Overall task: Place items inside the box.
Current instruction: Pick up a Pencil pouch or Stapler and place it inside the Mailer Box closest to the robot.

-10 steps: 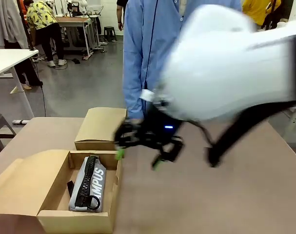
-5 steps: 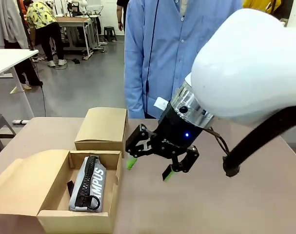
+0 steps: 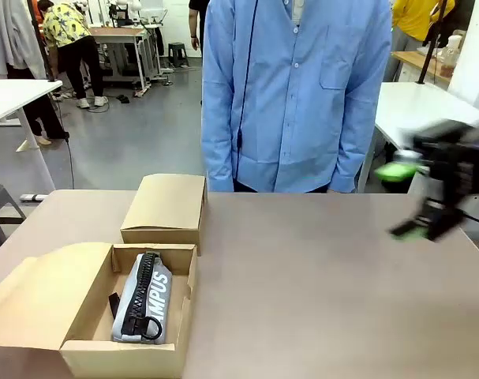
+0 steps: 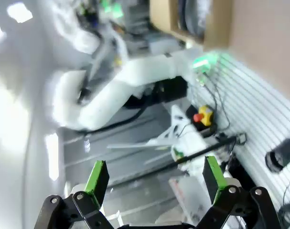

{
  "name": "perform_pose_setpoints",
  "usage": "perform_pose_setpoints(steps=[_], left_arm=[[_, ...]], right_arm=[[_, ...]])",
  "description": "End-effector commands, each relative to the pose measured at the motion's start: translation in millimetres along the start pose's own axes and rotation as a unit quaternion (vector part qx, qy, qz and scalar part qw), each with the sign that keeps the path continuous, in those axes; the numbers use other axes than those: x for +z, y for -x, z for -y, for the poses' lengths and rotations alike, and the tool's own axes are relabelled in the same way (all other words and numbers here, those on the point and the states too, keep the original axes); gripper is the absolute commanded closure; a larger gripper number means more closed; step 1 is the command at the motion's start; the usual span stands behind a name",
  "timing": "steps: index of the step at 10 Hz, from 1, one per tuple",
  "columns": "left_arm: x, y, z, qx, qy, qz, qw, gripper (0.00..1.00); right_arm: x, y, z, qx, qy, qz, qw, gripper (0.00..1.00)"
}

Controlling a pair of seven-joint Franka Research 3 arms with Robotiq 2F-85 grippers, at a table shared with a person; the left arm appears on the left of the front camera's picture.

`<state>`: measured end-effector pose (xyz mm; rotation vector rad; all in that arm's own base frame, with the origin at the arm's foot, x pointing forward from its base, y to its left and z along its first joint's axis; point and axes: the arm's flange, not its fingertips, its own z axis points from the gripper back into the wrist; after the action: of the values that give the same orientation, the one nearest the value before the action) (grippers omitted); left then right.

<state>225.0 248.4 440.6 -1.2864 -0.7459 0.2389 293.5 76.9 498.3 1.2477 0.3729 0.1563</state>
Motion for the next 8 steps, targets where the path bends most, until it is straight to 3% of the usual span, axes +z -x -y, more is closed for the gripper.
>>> perform_pose_setpoints(steps=[1, 3, 5, 6, 7, 8], left_arm=[[-1, -1, 2, -0.009, 0.010, 0.008, 1.000, 0.00], [-1, -1, 2, -0.009, 0.010, 0.008, 1.000, 0.00], [-1, -1, 2, -0.009, 0.010, 0.008, 1.000, 0.00], [-1, -1, 2, -0.009, 0.010, 0.008, 1.000, 0.00], [-1, -1, 2, -0.009, 0.010, 0.008, 1.000, 0.00], [-1, -1, 2, -0.009, 0.010, 0.008, 1.000, 0.00]], right_arm=[[40, 10, 61, -0.003, -0.010, -0.030, 0.999, 0.00], [41, 39, 109, -0.011, 0.034, -0.030, 0.999, 0.00], [21, 34, 109, -0.051, 0.113, -0.029, 0.992, 0.00], [1, 5, 90, -0.099, 0.161, 0.031, 0.982, 0.00], [57, 28, 111, -0.039, 0.056, -0.038, 0.997, 0.00], [57, 28, 111, -0.039, 0.056, -0.038, 0.997, 0.00]])
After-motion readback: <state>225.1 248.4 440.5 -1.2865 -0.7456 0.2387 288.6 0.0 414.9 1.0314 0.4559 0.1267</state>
